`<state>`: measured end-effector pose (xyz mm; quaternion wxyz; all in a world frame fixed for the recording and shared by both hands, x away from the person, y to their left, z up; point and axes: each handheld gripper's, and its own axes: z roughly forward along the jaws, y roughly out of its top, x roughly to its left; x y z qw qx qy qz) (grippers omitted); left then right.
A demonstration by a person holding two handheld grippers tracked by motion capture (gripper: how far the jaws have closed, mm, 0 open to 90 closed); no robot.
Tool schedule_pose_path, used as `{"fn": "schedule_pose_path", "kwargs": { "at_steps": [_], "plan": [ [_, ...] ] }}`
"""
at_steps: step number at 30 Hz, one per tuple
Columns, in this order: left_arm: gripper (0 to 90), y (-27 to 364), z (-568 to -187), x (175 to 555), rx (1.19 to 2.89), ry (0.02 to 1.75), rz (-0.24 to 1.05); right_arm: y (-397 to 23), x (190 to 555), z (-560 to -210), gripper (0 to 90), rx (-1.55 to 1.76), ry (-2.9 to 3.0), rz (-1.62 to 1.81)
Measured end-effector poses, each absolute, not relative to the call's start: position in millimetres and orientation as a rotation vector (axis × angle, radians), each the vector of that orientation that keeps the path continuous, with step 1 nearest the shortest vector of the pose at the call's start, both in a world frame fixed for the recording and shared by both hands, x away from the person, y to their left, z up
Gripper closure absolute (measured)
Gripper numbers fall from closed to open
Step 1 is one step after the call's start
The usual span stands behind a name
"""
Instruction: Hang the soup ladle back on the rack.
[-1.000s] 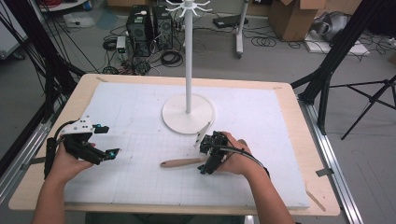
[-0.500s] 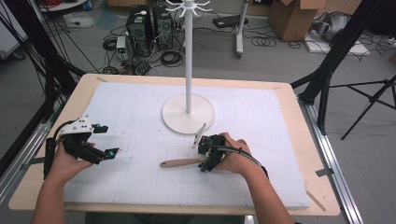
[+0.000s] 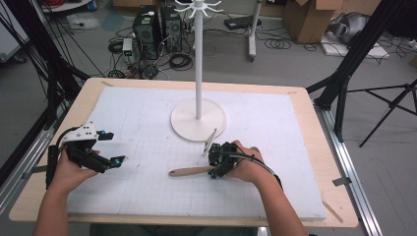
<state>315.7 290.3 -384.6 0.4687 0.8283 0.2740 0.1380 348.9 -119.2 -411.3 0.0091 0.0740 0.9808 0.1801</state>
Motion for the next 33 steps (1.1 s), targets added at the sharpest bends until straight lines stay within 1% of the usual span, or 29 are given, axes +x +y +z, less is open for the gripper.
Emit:
{"fn": "schedule_pose_path", "kwargs": {
  "at_steps": [3,12,16,25,33],
  "plan": [
    [1.6,290,-384,316,2.032,0.67,0.339,-119,348,-411,68.7,0.229,3.06,0.568],
    [1.6,291,-384,315,2.029,0.671,0.342,-120,348,-411,71.7,0.19,3.061,0.581],
    [1.6,292,-383,315,2.026,0.671,0.343,-119,348,-411,76.9,0.177,3.065,0.582],
    [1.6,292,-384,315,2.022,0.673,0.344,-122,350,-411,77.3,0.252,3.074,0.612],
    [1.6,295,-382,315,2.012,0.675,0.346,-141,352,-395,77.2,0.316,2.998,0.802]
  ]
}}
